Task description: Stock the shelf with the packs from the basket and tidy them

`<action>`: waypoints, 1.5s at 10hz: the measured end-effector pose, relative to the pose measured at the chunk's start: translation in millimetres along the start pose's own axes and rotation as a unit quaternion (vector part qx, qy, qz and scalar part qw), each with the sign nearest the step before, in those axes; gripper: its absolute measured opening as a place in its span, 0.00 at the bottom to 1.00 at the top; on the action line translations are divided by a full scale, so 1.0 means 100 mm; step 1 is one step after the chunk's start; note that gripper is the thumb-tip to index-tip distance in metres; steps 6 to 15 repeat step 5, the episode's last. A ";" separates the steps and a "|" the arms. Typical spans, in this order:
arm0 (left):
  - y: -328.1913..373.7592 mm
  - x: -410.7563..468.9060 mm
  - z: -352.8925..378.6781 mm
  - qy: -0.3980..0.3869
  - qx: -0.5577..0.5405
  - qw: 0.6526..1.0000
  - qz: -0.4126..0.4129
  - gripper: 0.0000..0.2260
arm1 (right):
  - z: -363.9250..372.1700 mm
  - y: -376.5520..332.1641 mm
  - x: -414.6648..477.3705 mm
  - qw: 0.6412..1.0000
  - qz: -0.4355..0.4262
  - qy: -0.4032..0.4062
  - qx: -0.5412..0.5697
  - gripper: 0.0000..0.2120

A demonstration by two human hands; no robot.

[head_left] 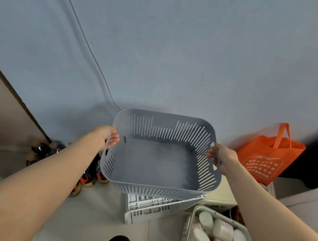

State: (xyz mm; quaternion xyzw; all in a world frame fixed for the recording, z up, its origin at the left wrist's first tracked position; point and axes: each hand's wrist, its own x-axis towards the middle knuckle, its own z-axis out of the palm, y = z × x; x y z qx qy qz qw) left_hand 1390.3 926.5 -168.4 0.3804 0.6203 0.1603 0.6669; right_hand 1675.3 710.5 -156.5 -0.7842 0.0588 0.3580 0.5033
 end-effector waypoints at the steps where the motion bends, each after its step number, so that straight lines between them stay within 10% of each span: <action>1: -0.06 0.08 0.01 -0.001 0.000 1.000 -0.007 0.12 | 0.03 0.03 0.07 1.000 0.003 -0.004 -0.001 0.14; 3: -0.06 0.15 -0.01 -0.006 0.012 1.000 0.008 0.12 | 0.09 0.00 0.17 0.999 0.000 -0.002 -0.033 0.14; 5: 0.14 0.01 -0.08 0.092 0.253 0.956 0.117 0.09 | 0.10 -0.18 -0.07 0.973 -0.108 0.048 -0.196 0.08; 15: 0.14 0.01 -0.08 0.092 0.253 0.956 0.117 0.09 | 0.10 -0.18 -0.07 0.973 -0.108 0.048 -0.196 0.08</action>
